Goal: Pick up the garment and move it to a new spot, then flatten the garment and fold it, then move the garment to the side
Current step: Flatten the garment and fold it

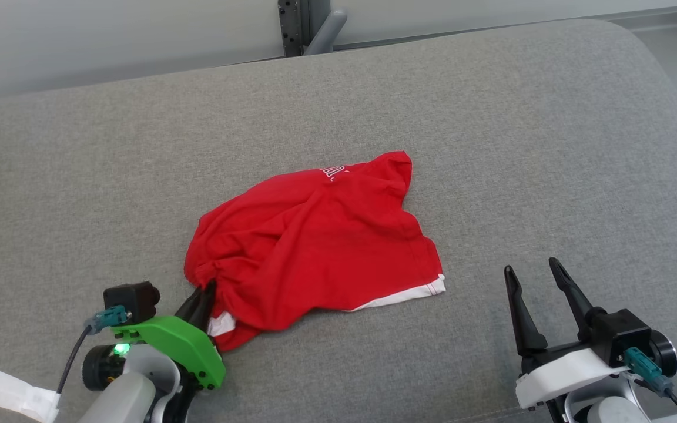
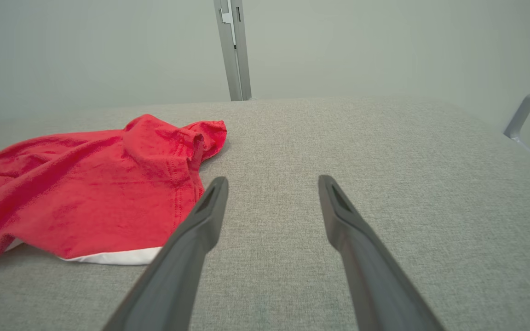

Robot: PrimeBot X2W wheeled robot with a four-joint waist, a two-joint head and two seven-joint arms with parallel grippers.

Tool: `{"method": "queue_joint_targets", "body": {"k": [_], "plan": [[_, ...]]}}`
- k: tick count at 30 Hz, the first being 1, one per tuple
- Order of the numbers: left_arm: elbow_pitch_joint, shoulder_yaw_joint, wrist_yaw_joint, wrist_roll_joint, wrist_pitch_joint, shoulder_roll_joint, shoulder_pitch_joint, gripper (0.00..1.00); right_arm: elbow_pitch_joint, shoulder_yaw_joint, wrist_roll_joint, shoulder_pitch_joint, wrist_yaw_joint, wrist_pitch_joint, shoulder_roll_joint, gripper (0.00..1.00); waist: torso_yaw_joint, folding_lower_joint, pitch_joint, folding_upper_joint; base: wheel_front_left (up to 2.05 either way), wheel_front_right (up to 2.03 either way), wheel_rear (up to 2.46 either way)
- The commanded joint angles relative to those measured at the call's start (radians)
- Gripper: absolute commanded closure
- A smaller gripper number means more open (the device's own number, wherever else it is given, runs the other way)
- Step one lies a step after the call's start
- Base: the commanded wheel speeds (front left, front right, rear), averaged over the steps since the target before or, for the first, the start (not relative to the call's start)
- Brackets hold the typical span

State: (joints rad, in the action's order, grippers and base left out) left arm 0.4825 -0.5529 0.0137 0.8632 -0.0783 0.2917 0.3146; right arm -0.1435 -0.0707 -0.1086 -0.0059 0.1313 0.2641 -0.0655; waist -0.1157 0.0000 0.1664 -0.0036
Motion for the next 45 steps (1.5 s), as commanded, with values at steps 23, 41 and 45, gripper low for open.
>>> {"method": "queue_joint_targets", "body": {"k": [23,41,45], "plan": [[-0.126,0.083,0.064,-0.055,-0.18,0.066,-0.179,0.0,0.025,0.064,0.012,0.03,-0.001,0.0,0.0,0.0,0.038,0.0,-0.05,0.0036,0.0,0.0,0.0],[-0.437,0.279,0.05,-0.366,-0.187,-0.01,-0.492,0.0,0.026,0.106,0.016,0.077,-0.001,0.0,-0.016,0.0,0.113,0.0,-0.154,0.0036,0.0,0.0,0.0],[-0.436,0.326,0.004,-0.419,-0.187,-0.038,-0.516,0.0,0.015,0.105,0.016,0.087,-0.001,0.0,-0.017,0.0,0.12,0.0,-0.162,0.0036,0.0,0.0,0.0]]}}
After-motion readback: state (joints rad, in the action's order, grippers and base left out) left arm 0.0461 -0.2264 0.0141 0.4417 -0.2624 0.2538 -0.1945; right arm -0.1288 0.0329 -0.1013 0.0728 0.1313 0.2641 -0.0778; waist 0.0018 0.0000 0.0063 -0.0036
